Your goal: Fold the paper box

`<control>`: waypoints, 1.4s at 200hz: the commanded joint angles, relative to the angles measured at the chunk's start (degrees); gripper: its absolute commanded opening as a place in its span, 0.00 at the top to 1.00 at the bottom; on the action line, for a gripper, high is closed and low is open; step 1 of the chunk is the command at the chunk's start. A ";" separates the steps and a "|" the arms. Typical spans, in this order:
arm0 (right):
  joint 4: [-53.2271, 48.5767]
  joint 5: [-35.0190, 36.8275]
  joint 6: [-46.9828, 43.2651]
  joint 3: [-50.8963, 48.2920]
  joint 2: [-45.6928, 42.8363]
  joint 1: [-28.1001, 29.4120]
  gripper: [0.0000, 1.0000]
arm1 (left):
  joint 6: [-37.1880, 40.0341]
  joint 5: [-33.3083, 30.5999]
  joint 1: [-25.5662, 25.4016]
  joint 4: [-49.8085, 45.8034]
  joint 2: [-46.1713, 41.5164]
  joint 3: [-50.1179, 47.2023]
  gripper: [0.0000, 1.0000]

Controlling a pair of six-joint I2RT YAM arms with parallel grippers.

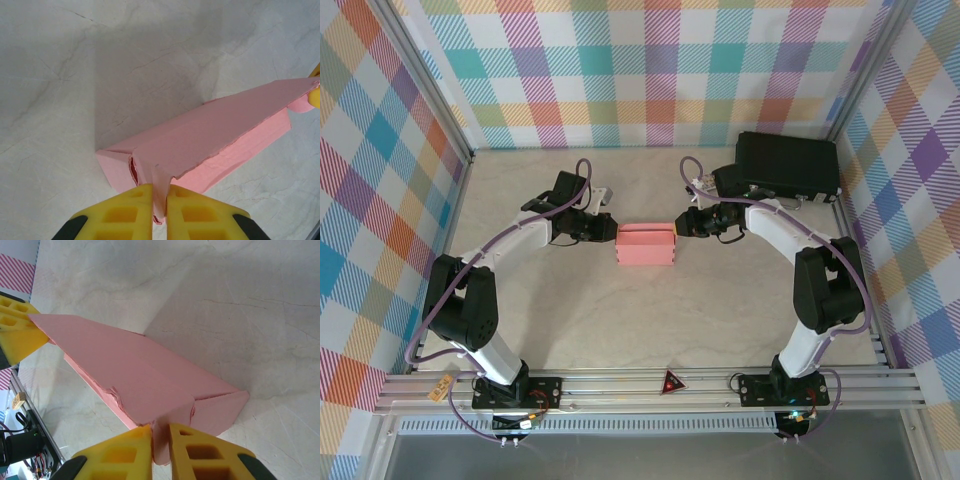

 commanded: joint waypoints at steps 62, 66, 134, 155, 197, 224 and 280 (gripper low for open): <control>-0.15 -0.52 0.52 1.46 0.14 0.87 0.77 | 0.75 -0.47 -0.01 -2.13 -0.17 -1.14 0.87; -0.26 -0.45 0.41 1.50 0.12 0.88 0.77 | 0.69 -0.49 -0.01 -2.21 -0.17 -1.16 0.87; -1.78 2.50 -0.36 1.03 -0.58 0.95 0.78 | 0.77 -0.75 -0.01 -2.54 -0.57 -0.44 0.87; -1.97 2.94 -0.44 0.93 -1.08 0.97 0.81 | 0.77 -0.72 -0.01 -2.50 -0.52 -0.26 0.87; -2.31 2.61 -0.47 1.37 -1.47 1.06 0.86 | 0.77 -0.67 -0.01 -2.57 -0.52 -0.17 0.87; -2.16 2.04 -0.18 1.68 -1.49 1.06 0.86 | 0.77 -0.76 -0.01 -2.65 -0.56 -0.17 0.86; -2.69 1.67 -0.18 2.55 -1.10 1.06 0.86 | 0.77 -1.10 -0.01 -2.79 -0.62 -0.22 0.84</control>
